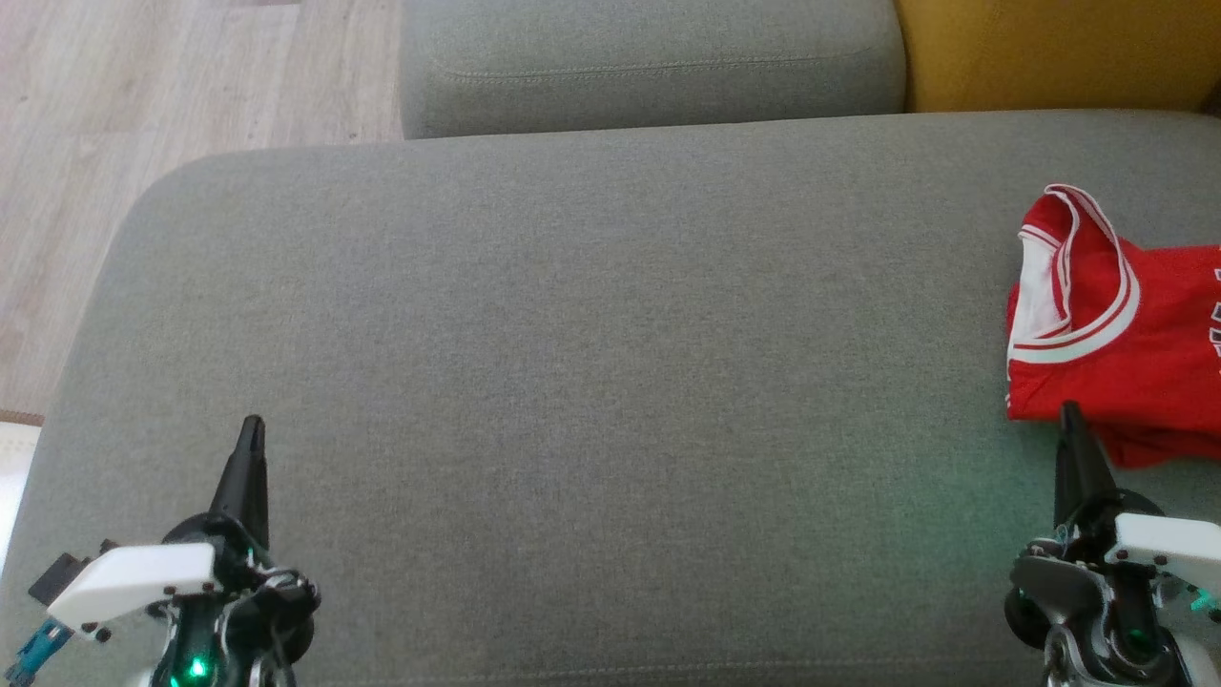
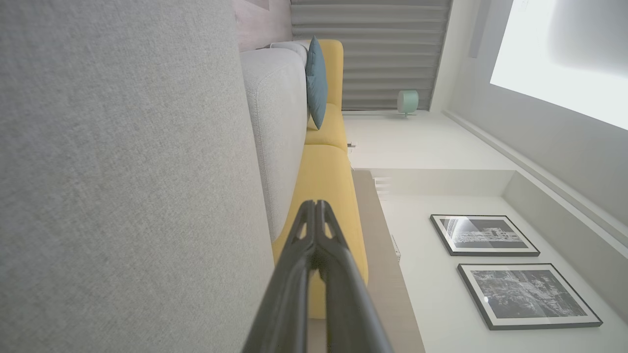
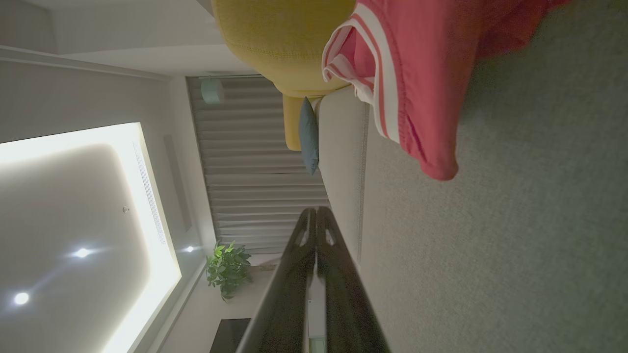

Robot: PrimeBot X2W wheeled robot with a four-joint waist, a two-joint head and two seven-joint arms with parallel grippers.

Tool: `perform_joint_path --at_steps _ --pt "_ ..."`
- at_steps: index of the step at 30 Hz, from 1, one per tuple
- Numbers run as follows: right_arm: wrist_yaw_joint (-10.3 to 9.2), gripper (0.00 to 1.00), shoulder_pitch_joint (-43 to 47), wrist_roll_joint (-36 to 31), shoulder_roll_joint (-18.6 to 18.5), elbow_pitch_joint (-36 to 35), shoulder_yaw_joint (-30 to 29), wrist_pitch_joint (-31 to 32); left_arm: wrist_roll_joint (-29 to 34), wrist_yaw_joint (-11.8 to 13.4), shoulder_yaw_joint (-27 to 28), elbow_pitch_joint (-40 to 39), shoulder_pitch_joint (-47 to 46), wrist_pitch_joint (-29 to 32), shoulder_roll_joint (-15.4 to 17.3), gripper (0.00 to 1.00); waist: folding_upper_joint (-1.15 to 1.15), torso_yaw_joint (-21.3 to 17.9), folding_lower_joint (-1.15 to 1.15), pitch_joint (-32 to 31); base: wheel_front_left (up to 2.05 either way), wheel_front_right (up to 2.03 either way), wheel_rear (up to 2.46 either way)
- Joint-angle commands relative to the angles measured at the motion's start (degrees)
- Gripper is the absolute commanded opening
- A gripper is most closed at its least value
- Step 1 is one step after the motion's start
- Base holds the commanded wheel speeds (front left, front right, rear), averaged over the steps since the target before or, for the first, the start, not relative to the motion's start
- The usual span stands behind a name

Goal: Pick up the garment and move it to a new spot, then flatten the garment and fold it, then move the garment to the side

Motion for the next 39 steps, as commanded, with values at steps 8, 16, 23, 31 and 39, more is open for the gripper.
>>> perform_joint_path --at_steps 8,16,23,31,39 --pt "0.39 0.00 -2.8 0.3 -0.8 -1.8 1.0 0.4 -0.3 -0.4 2.0 -1.6 -3.1 0.2 0.4 0.00 0.00 0.0 0.00 0.0 0.00 0.00 0.00" --pt "0.39 0.00 -2.8 0.2 -0.8 -1.8 0.9 0.4 -0.3 -0.4 2.0 -1.6 -3.1 0.3 0.4 0.00 0.00 0.0 0.00 0.0 0.00 0.00 0.00" --pt "0.39 0.00 -2.8 0.2 -0.7 -1.8 0.8 0.5 -0.3 -0.4 2.1 -1.6 -3.1 0.3 0.3 0.00 0.00 0.0 0.00 0.0 0.00 0.00 0.00" --pt "0.39 0.00 -2.9 0.1 -0.7 -1.8 0.8 0.5 -0.2 -0.4 2.1 -1.6 -3.1 0.3 0.3 0.00 0.00 0.0 0.00 0.0 0.00 0.00 0.00" --pt "0.39 0.00 -2.9 0.1 -0.6 -1.8 0.7 0.6 -0.2 -0.4 2.1 -1.6 -3.1 0.4 0.3 0.00 0.00 0.0 0.00 0.0 0.00 0.00 0.00"
